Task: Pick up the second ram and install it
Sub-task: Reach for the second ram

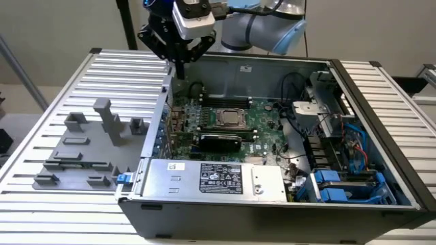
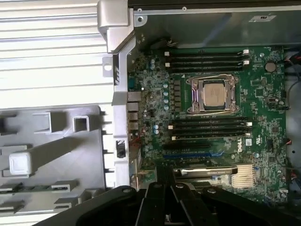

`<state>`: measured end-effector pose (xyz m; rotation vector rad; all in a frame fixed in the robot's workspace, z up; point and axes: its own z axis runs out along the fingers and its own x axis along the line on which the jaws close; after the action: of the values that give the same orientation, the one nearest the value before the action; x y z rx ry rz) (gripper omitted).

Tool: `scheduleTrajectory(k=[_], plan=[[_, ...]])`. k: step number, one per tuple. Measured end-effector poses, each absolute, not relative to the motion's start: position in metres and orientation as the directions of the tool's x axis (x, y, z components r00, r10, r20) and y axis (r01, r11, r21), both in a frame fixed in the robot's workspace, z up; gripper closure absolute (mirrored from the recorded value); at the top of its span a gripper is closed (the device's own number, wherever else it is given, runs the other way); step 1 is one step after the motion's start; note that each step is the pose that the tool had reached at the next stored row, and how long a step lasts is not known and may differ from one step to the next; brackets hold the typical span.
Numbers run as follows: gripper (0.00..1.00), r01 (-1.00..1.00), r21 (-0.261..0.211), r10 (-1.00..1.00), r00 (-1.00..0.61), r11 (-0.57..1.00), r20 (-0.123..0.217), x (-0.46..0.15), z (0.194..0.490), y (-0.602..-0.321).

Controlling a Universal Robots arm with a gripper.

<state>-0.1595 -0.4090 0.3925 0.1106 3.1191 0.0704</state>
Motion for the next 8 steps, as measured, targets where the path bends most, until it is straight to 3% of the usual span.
scheduleTrajectory(k=[8], plan=[[1.0,0.07,0.042,0.071,-0.997,0.997,-0.018,-0.186,0.392,-0.423]])
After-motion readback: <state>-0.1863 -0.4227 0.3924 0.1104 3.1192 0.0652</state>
